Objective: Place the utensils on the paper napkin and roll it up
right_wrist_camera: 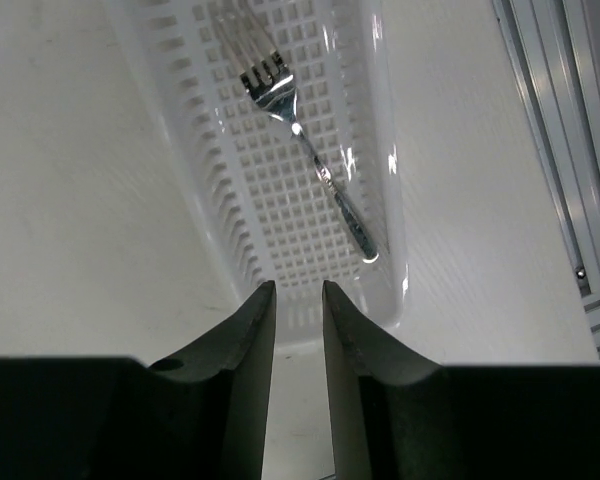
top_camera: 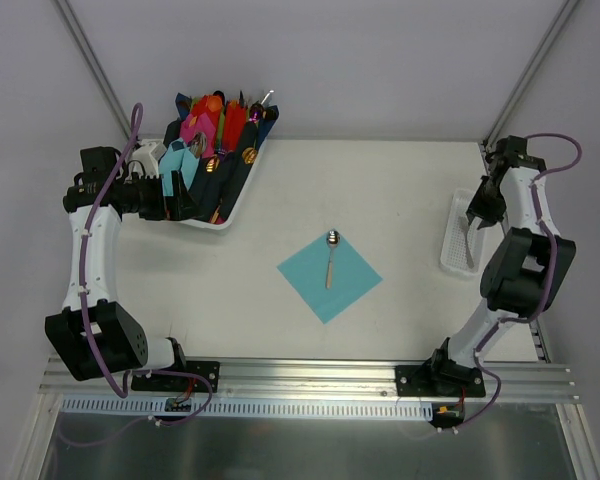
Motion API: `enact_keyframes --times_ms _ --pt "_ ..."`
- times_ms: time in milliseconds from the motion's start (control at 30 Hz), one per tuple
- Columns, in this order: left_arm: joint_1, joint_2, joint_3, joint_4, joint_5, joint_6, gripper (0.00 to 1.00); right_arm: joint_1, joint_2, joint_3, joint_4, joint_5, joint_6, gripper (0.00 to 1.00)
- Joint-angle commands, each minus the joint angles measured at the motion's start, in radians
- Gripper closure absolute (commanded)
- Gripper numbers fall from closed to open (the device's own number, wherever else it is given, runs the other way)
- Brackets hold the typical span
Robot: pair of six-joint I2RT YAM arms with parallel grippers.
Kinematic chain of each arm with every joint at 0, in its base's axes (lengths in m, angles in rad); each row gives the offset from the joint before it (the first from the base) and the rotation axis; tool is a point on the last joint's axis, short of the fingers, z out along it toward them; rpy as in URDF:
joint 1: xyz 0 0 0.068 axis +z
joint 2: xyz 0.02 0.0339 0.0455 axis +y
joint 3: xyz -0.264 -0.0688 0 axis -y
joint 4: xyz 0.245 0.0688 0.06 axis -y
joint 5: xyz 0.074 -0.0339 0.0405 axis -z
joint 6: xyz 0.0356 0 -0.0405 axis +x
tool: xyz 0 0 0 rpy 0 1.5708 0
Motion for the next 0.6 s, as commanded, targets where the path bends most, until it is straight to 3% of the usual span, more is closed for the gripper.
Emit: enact_keyframes --times_ms 0,300,567 --pt "0.009 0.006 0.005 0.004 0.04 0.032 0.01 -0.014 0.098 0.087 -0.031 0.075 -0.092 0.72" --pt "0.009 0.041 0.005 0.004 0.043 0.046 0.01 -0.037 0.329 0.227 -0.03 0.061 -0.174 0.69" --pt "0.011 0.077 0.017 0.004 0.054 0.031 0.01 -0.04 0.411 0.242 -0.004 0.026 -0.167 0.7"
